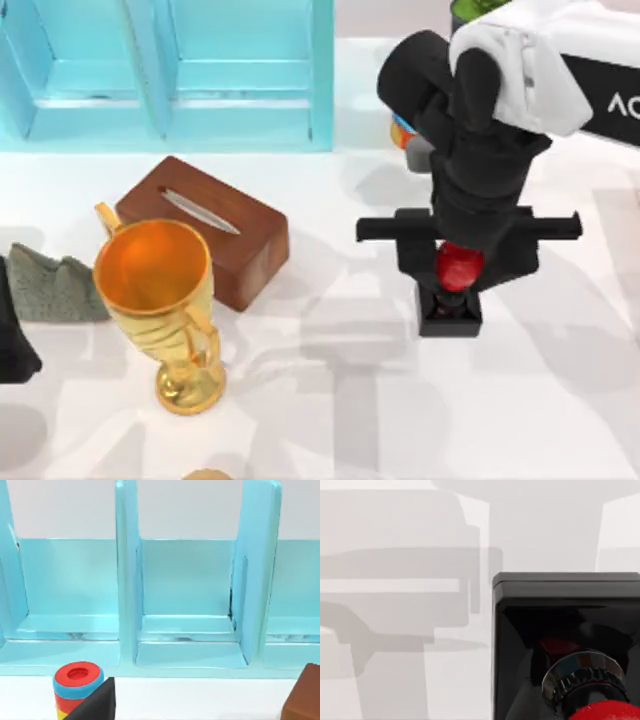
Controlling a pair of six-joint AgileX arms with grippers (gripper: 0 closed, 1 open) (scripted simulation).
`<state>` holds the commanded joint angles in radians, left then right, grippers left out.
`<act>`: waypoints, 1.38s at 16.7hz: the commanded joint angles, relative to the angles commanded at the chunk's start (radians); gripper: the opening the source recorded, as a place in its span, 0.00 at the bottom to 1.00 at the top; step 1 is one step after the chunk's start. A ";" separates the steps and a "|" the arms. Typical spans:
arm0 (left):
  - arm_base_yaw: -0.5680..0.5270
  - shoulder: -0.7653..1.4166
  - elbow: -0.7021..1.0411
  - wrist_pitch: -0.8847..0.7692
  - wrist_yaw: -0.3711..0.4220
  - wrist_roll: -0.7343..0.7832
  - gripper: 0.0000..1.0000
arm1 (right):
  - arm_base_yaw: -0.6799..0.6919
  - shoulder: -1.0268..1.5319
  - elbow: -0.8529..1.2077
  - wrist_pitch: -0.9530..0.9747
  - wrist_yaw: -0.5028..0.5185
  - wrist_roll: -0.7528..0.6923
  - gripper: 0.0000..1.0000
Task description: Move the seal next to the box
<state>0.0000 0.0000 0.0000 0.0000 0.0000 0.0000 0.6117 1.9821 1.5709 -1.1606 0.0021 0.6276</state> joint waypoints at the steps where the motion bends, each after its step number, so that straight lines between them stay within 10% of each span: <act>1: 0.000 0.000 0.000 0.000 0.000 0.000 1.00 | 0.001 0.008 0.022 -0.012 0.002 -0.003 0.00; 7: 0.000 0.000 0.000 0.000 0.000 0.000 1.00 | -0.064 0.115 0.316 -0.194 0.014 -0.113 0.00; 15: 0.000 0.000 0.000 0.000 0.000 0.000 1.00 | -0.479 0.268 0.760 -0.509 0.010 -0.475 0.00; 23: 0.000 0.000 0.000 0.000 0.000 0.000 1.00 | -0.547 0.290 0.827 -0.517 0.005 -0.542 0.00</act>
<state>0.0000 0.0000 0.0000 0.0000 0.0000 0.0000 0.0647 2.2719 2.3982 -1.6780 0.0066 0.0852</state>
